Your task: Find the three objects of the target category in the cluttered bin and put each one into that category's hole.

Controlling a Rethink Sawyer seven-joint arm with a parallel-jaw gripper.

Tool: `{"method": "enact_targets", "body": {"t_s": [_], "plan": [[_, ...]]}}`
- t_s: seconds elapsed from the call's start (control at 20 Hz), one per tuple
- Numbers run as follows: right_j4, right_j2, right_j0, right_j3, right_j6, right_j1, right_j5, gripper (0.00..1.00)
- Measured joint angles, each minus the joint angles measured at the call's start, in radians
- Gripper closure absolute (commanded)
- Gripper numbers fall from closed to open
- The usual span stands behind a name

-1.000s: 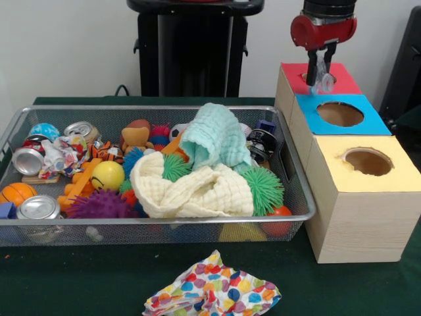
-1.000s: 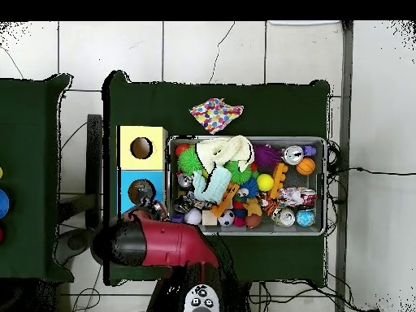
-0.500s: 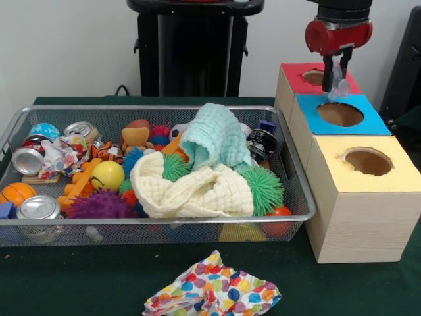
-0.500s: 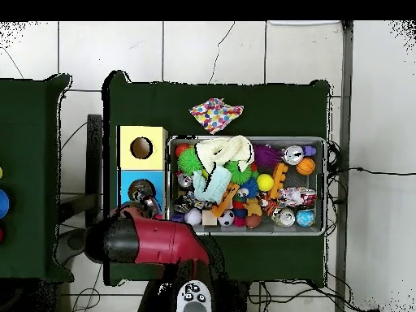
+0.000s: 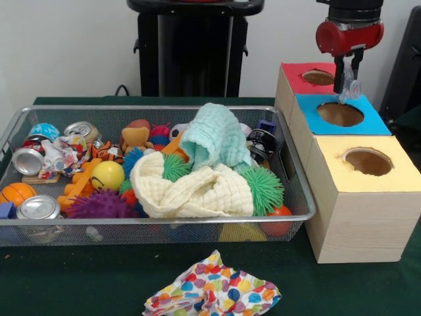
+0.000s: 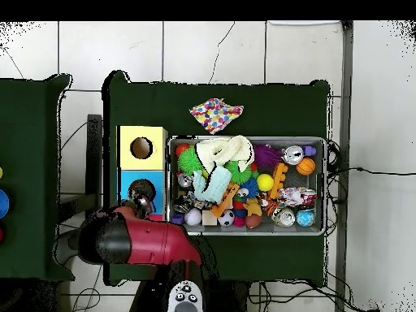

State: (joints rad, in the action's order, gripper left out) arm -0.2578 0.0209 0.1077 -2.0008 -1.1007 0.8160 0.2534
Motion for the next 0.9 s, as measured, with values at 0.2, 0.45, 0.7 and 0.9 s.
{"method": "enact_targets", "body": {"t_s": [0.2,0.45,0.7,0.9], "plan": [[-0.003,-0.002,-0.001,0.000,0.000,-0.001,-0.007,1.00],[-0.005,-0.004,-0.002,0.001,0.000,-0.009,-0.047,1.00],[-0.007,-0.005,-0.002,0.002,0.000,-0.020,-0.092,1.00],[-0.010,-0.005,-0.002,0.007,0.000,-0.024,-0.105,1.00]]}}
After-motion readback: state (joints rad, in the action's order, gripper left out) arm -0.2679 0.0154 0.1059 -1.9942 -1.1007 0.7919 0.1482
